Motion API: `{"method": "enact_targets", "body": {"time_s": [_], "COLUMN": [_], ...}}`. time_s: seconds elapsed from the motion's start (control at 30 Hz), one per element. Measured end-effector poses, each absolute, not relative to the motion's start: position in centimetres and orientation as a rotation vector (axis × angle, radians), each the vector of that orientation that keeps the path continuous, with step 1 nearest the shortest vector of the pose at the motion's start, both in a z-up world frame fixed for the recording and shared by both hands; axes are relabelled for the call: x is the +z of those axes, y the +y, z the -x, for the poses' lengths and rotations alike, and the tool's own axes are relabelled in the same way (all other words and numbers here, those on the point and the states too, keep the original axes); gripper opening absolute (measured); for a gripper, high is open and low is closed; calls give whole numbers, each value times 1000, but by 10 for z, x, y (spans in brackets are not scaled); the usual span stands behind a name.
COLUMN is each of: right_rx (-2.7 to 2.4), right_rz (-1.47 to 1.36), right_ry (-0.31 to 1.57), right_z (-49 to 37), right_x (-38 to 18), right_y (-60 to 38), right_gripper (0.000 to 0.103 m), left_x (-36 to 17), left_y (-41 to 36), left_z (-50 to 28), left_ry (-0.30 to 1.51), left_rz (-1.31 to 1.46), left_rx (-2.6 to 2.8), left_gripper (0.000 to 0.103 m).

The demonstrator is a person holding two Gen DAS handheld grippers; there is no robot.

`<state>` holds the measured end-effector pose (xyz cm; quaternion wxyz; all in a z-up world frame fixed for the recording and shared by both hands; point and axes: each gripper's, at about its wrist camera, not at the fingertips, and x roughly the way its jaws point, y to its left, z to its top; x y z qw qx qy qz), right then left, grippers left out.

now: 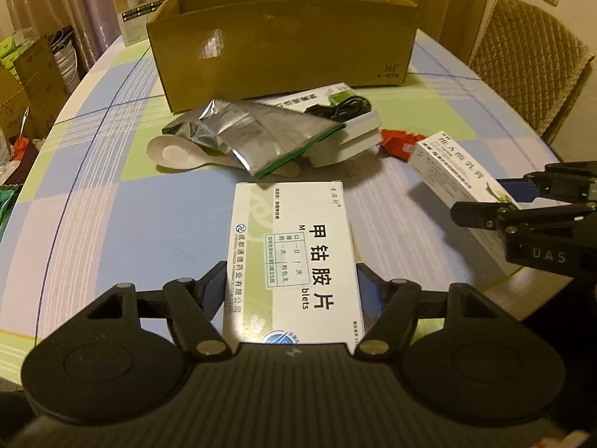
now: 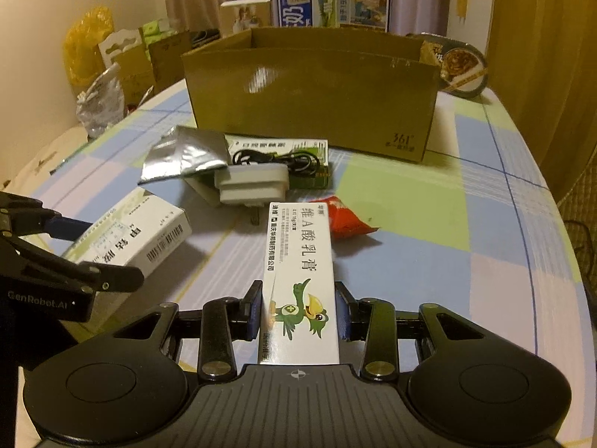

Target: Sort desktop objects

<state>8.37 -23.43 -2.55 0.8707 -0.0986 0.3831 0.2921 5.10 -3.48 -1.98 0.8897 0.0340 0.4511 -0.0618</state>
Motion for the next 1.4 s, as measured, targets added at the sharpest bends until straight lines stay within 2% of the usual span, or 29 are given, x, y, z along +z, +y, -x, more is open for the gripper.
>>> {"method": "enact_targets", "body": {"time_s": [0.87,1.4], "right_rx": [552,543], "right_rz": [132,147], "right_ry": [747,701], "right_z": [-68,-89], "right_x": [18,41], "right_y": [-251,-244], "right_gripper": [35,35], "left_x": [37,59], "left_y": [-46,-40], "left_z": [-32,-52], "left_ry": [810,745], "left_rz": [-70,-79], "left_rx": [-156,-151], "left_gripper": [67,67]}}
